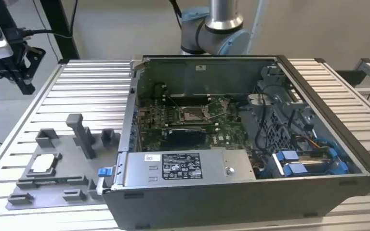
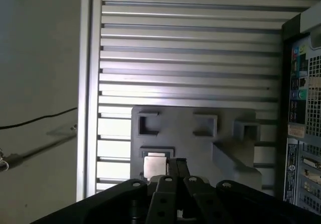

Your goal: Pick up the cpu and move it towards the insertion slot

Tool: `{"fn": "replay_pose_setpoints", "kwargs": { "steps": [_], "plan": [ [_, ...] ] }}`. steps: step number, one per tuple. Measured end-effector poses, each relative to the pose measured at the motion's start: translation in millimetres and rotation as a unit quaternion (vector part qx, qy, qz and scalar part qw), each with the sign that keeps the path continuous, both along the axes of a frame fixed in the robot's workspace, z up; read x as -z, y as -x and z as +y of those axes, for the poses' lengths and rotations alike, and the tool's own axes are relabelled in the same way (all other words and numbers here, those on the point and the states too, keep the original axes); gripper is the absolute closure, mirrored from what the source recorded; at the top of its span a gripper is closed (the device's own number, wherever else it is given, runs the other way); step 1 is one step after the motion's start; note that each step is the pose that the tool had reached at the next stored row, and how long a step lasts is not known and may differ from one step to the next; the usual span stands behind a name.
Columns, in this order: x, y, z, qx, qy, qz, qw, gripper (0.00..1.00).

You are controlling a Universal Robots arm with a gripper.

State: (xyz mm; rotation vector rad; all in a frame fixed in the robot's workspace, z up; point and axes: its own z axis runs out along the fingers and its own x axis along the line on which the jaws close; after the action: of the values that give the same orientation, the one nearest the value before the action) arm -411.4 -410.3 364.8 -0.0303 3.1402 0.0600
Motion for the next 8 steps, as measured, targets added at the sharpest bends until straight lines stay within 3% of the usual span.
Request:
{"fn": "replay_pose_setpoints", "kwargs": {
  "steps": [2, 6, 8],
  "plan": [
    [0.9, 3.2, -5.2, 0.0, 0.0, 0.0001, 1.0, 1.0],
    [3.8, 5.4, -20.2, 0.0, 0.0, 0.0, 1.0, 1.0],
    [5.9, 5.7, -24.7, 0.0, 0.0, 0.0, 1.0, 1.0]
  ]
}}
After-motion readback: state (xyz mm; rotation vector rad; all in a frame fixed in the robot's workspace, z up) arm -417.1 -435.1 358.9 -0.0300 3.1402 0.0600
